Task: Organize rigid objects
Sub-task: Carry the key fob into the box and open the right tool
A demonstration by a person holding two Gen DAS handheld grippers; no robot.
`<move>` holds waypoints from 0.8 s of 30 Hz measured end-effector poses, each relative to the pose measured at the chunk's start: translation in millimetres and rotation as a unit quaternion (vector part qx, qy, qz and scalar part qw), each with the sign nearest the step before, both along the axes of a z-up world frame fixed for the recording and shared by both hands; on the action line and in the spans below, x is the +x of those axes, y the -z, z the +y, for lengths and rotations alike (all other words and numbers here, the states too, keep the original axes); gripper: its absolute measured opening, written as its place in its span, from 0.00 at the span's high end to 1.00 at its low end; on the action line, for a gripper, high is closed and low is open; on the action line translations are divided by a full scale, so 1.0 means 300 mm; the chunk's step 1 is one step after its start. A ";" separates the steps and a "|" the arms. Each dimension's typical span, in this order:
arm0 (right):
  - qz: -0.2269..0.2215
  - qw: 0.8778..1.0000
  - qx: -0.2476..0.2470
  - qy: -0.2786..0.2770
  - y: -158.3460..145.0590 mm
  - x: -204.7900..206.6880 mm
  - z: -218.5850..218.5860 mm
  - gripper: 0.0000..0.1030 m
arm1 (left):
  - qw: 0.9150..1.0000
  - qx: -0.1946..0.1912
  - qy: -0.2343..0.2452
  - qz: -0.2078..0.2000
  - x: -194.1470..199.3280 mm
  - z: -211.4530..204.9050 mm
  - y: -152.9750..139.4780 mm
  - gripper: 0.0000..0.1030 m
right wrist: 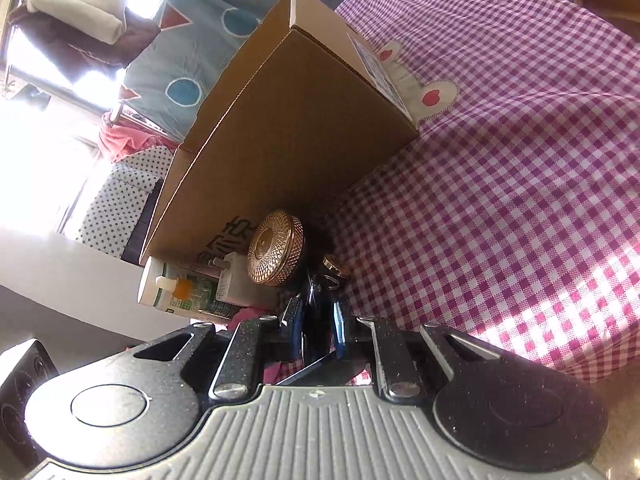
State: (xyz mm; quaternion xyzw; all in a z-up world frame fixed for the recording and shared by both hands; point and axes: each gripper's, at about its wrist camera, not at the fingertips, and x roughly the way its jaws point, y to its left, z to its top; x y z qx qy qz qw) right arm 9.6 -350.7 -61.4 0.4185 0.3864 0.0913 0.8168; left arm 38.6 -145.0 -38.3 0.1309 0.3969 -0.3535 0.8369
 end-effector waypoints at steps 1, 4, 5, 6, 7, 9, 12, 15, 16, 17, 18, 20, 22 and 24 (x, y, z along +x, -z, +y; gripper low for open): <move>-0.006 1.000 -0.003 0.000 -0.019 -0.006 0.004 0.83 | 1.000 -0.003 0.000 -0.004 -0.007 0.003 -0.013 0.63; -0.027 1.000 -0.012 -0.002 -0.085 -0.017 0.018 0.83 | 1.000 -0.015 -0.001 -0.024 -0.029 0.020 -0.071 0.63; -0.037 0.999 -0.017 -0.004 -0.113 -0.016 0.025 0.83 | 0.999 -0.019 -0.002 -0.034 -0.037 0.028 -0.095 0.63; -0.046 0.999 -0.021 -0.007 -0.142 -0.015 0.033 0.83 | 0.999 -0.023 -0.004 -0.043 -0.042 0.037 -0.121 0.63; -0.056 0.998 -0.025 -0.010 -0.171 -0.010 0.042 0.83 | 0.998 -0.028 -0.007 -0.052 -0.045 0.047 -0.148 0.63; -0.083 0.996 -0.035 -0.021 -0.246 0.011 0.064 0.83 | 0.997 -0.039 -0.016 -0.070 -0.043 0.072 -0.203 0.63; -0.122 0.990 -0.050 -0.049 -0.355 0.077 0.103 0.83 | 0.993 -0.049 -0.039 -0.099 -0.015 0.118 -0.299 0.63; -0.147 0.984 -0.065 -0.083 -0.441 0.180 0.153 0.83 | 0.990 -0.054 -0.064 -0.111 0.049 0.163 -0.373 0.63; -0.150 0.982 -0.068 -0.097 -0.465 0.228 0.172 0.83 | 0.990 -0.054 -0.072 -0.108 0.078 0.175 -0.392 0.63; -0.150 0.980 -0.069 -0.109 -0.479 0.274 0.187 0.83 | 0.990 -0.051 -0.081 -0.103 0.112 0.185 -0.408 0.63; -0.147 0.980 -0.067 -0.120 -0.487 0.320 0.198 0.83 | 0.990 -0.047 -0.090 -0.093 0.152 0.193 -0.421 0.63; -0.130 0.980 -0.059 -0.140 -0.491 0.425 0.219 0.83 | 0.991 -0.042 -0.105 -0.066 0.235 0.206 -0.432 0.63; -0.106 0.981 -0.053 -0.156 -0.479 0.526 0.238 0.84 | 0.992 -0.039 -0.117 -0.035 0.318 0.224 -0.419 0.63; -0.078 0.982 -0.046 -0.169 -0.455 0.617 0.253 0.84 | 0.991 -0.032 -0.127 -0.009 0.393 0.239 -0.386 0.63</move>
